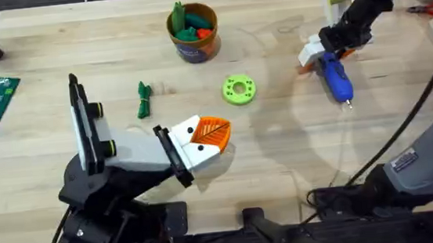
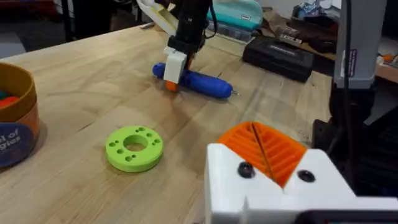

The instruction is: Pick up the gripper from the table and insert it into the empty holder that is missing its gripper. Then pick up a screw, insert it into the mounting hole, and use the screwdriver to tighten it. Finally, clean up the table by picking up the vegetable and placing it into the bucket.

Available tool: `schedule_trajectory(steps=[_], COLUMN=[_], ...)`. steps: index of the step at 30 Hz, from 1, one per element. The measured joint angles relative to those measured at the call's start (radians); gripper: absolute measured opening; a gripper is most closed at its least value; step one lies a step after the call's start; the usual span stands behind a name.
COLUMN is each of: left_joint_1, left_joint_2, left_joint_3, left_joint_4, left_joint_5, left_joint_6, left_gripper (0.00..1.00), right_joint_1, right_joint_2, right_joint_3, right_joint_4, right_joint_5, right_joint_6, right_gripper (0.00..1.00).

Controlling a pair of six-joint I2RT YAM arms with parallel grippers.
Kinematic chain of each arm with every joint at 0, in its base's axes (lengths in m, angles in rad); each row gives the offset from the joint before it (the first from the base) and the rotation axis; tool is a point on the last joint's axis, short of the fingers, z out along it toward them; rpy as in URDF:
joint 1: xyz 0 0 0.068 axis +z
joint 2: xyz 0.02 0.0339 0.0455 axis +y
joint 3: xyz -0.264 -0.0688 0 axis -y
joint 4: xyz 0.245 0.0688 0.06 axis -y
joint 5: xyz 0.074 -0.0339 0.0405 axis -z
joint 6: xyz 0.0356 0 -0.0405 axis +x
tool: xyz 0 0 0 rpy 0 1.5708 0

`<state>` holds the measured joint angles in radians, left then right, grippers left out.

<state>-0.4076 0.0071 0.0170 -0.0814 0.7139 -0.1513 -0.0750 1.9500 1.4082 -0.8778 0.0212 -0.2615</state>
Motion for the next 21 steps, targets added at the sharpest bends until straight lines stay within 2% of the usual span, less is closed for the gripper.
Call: schedule_trajectory(steps=[10, 21], left_joint_1=[0.000, 0.000], left_joint_2=[0.000, 0.000], left_joint_3=[0.000, 0.000], left_joint_4=[0.000, 0.000], left_joint_5=[0.000, 0.000], left_joint_6=[0.000, 0.000], left_gripper=[0.015, 0.015], right_joint_1=[0.000, 0.000], right_joint_2=[0.000, -0.069], right_joint_3=[-0.009, -0.129], right_joint_4=[-0.006, 0.136], right_joint_5=[0.001, 0.003], right_joint_6=[0.005, 0.057], right_gripper=[0.999, 0.998])
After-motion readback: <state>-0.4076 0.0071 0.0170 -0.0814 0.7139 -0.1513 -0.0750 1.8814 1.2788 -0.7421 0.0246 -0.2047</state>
